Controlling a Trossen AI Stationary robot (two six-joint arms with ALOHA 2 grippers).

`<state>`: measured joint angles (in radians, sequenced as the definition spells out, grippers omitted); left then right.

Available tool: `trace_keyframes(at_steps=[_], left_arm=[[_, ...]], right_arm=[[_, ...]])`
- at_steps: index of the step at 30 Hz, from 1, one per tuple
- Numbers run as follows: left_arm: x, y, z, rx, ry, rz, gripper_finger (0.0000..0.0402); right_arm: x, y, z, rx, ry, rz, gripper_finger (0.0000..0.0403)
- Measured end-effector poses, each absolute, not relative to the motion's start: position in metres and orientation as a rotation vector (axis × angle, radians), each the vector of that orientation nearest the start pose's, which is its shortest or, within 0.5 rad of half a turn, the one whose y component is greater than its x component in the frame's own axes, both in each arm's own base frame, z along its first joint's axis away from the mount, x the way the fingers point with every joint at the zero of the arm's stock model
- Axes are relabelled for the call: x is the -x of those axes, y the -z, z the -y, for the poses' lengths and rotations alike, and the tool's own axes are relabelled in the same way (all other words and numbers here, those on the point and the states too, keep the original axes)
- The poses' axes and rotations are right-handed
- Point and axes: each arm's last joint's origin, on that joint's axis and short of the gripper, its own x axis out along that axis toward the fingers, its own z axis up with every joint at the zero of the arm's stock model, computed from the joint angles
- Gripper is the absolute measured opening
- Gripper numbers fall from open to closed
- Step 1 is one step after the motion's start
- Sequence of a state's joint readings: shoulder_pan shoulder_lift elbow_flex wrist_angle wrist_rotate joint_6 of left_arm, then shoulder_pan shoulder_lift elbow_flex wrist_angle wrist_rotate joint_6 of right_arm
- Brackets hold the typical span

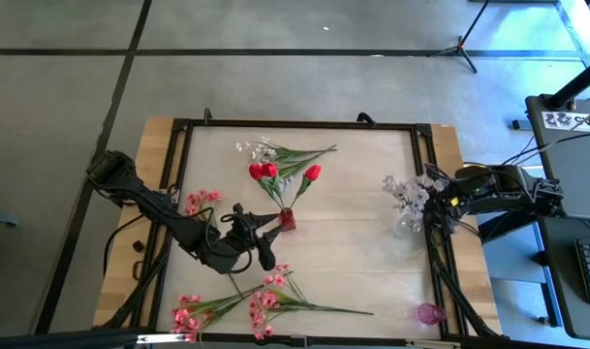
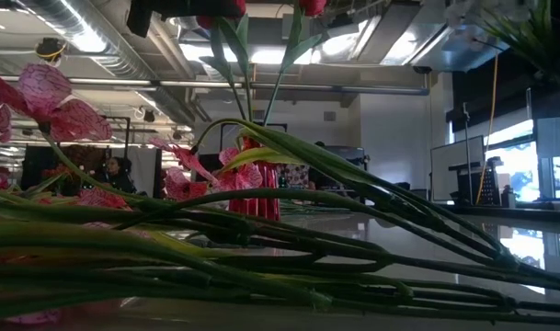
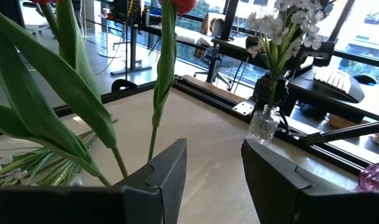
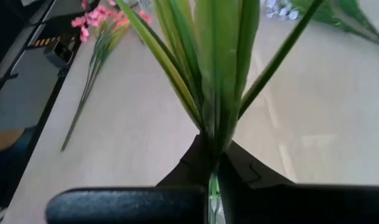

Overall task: Sort flowers into vase by color
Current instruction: Put the right white flowers into the transparent vase

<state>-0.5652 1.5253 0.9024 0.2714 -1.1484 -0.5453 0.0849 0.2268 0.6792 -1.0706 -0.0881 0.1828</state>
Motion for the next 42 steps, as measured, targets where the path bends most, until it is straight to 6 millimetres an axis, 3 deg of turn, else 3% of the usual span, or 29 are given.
trace_keyframes(at_steps=[18,23,30,42], left_arm=[[-0.282,-0.246,0.147,0.226,-0.617,-0.080,0.0151],[-0.282,-0.246,0.148,0.226,-0.616,-0.080,0.0151],[-0.278,-0.245,0.154,0.226,-0.585,-0.086,0.0151],[-0.276,-0.245,0.158,0.224,-0.567,-0.089,0.0151]], right_arm=[[-0.044,-0.280,-0.004,-0.238,-0.030,-0.466,0.0007],[-0.055,-0.265,-0.005,-0.268,-0.031,-0.466,0.0007],[-0.063,-0.267,-0.005,-0.270,-0.018,-0.373,0.0007],[-0.079,-0.247,-0.006,-0.253,0.002,-0.316,0.0009]])
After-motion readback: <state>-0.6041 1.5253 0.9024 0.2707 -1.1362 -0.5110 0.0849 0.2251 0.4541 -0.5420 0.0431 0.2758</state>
